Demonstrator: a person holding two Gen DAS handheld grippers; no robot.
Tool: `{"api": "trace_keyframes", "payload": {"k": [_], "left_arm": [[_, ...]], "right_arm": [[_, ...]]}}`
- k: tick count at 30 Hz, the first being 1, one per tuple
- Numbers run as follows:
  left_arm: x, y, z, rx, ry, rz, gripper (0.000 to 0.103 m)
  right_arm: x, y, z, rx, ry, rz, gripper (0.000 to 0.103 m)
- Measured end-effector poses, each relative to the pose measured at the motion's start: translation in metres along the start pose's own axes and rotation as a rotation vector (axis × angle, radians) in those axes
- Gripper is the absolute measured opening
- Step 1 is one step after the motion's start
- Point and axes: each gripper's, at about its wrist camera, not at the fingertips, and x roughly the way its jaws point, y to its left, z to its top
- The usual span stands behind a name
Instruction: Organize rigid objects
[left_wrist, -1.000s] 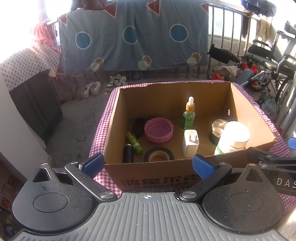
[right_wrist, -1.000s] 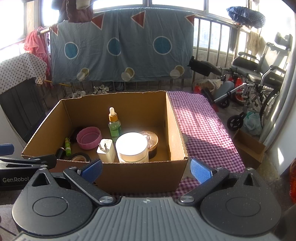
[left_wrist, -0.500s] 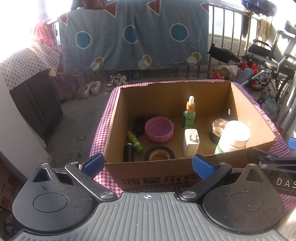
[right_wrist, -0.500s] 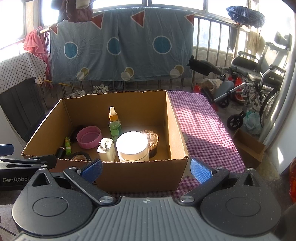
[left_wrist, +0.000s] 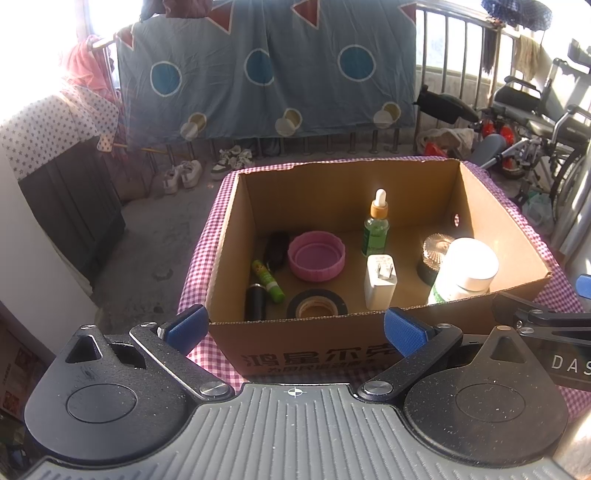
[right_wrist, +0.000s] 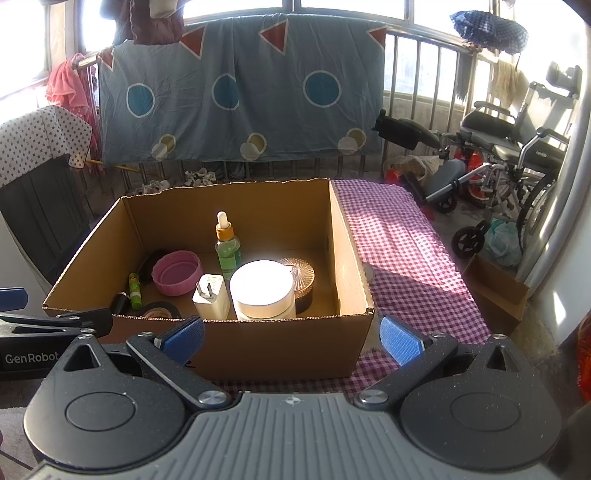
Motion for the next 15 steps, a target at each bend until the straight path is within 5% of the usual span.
{"api": "trace_keyframes", "payload": {"k": [15], "left_arm": [[0.0003, -0.0003, -0.0011, 0.001, 0.002, 0.0, 0.102]], "right_arm": [[0.0005, -0.0014, 0.0007, 0.001, 0.0, 0.001, 0.103]]}}
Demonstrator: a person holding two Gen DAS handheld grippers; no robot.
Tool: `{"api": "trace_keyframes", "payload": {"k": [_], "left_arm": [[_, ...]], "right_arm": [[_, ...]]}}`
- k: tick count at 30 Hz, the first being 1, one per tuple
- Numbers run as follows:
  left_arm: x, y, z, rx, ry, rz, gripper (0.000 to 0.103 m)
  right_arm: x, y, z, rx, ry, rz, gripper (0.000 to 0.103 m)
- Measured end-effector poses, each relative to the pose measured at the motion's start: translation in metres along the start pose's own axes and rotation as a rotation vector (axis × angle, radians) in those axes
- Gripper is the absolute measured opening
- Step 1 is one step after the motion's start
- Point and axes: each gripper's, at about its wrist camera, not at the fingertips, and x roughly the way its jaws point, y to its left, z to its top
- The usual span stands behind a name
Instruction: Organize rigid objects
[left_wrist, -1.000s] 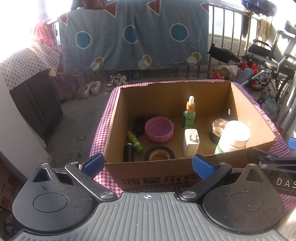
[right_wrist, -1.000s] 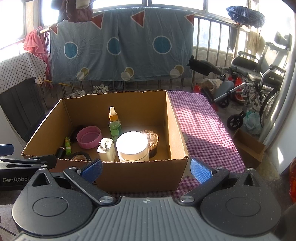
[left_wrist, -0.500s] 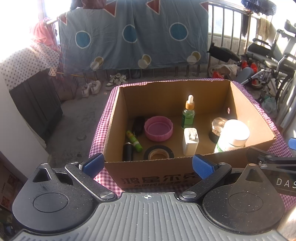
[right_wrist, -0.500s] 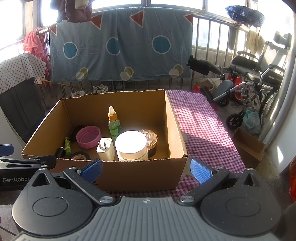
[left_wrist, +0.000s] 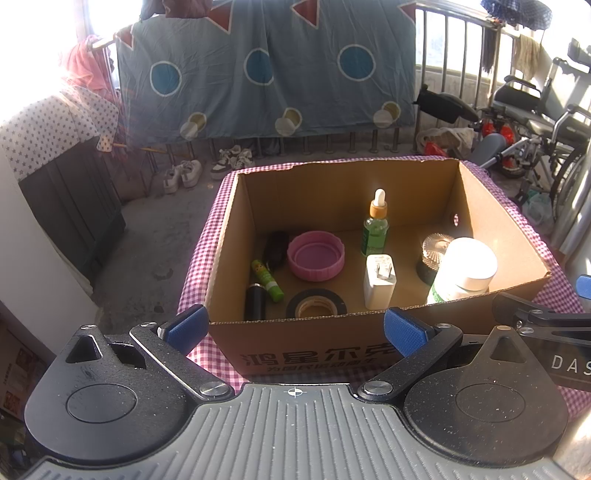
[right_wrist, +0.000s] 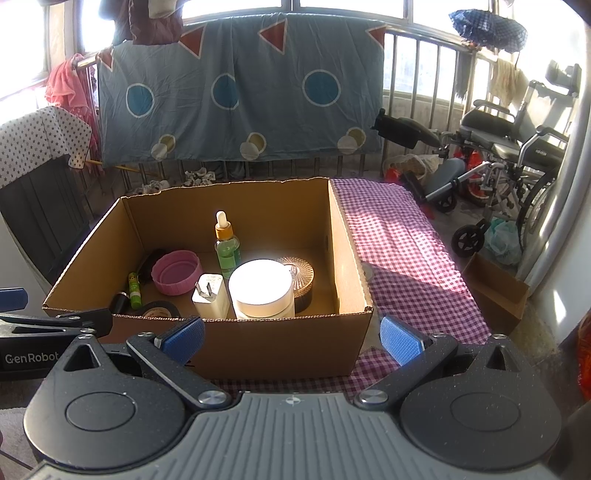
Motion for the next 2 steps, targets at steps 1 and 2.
{"api": "trace_keyframes", "payload": {"k": [1, 2], "left_arm": [[0.0, 0.0, 0.0, 0.0, 0.0, 0.0, 0.102], [0.0, 0.0001, 0.0001, 0.0, 0.0, 0.0, 0.102]], "right_arm": [[0.0001, -0.0001, 0.0, 0.0, -0.001, 0.0, 0.103], [0.0001, -0.0001, 0.0, 0.0, -0.001, 0.0, 0.103]]}}
